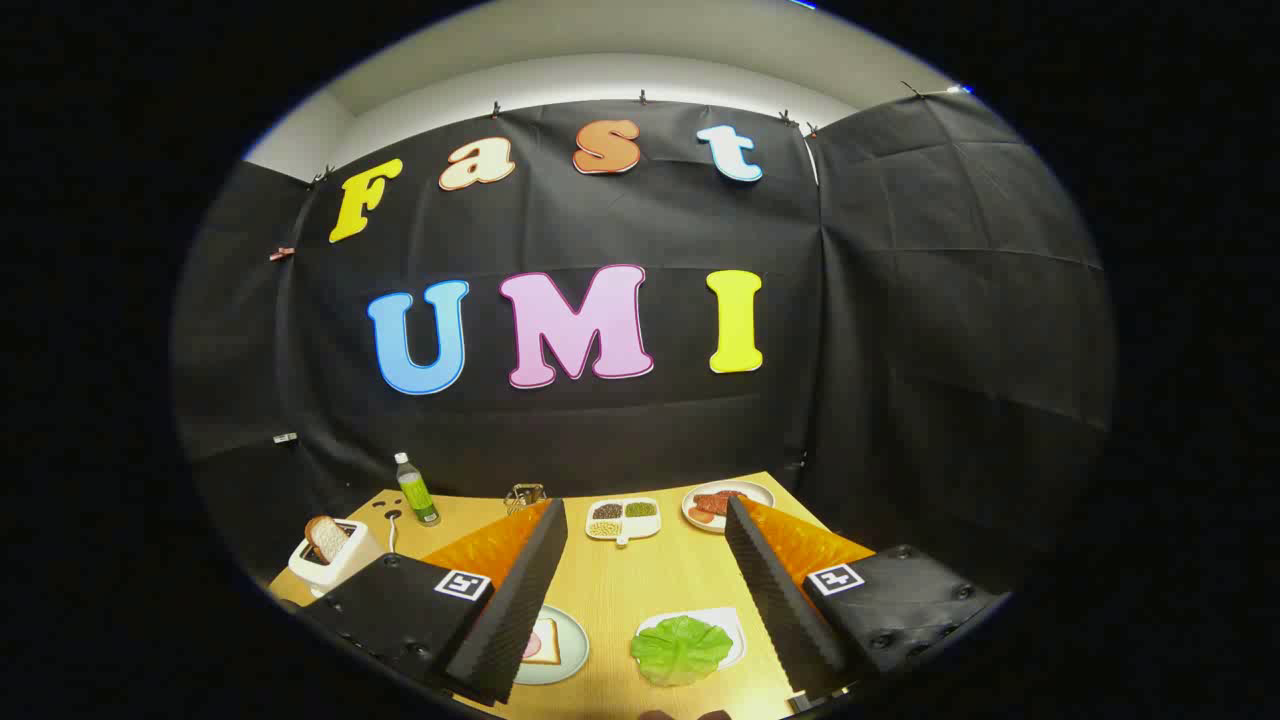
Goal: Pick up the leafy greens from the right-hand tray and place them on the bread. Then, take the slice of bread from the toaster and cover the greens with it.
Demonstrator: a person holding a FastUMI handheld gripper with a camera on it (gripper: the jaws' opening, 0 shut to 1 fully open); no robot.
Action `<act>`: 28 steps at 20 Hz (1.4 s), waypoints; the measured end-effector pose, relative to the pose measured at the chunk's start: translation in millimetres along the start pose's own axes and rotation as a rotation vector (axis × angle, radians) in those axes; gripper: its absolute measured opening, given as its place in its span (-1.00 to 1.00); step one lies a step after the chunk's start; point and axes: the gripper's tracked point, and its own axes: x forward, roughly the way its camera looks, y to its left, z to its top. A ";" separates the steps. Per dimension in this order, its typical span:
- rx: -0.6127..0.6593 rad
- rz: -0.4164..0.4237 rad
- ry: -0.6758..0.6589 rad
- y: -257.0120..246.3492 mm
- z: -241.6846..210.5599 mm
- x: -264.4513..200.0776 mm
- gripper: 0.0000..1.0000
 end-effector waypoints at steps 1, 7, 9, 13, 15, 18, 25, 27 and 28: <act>0.000 0.004 0.009 1.4 -3.2 1.7 0.97; -0.004 0.019 0.065 5.7 -19.9 10.4 0.98; 0.001 0.015 0.080 5.2 -25.0 13.7 0.98; 0.005 0.009 0.102 4.1 -31.1 17.7 0.98; 0.006 0.008 0.113 3.4 -34.4 19.7 0.98; 0.011 0.008 0.141 3.1 -42.3 22.1 0.98; -0.007 0.008 0.235 1.0 -76.0 28.6 0.98; -0.013 0.005 0.269 -1.3 -89.0 31.3 0.98; -0.018 0.003 0.291 -2.6 -97.1 32.7 0.98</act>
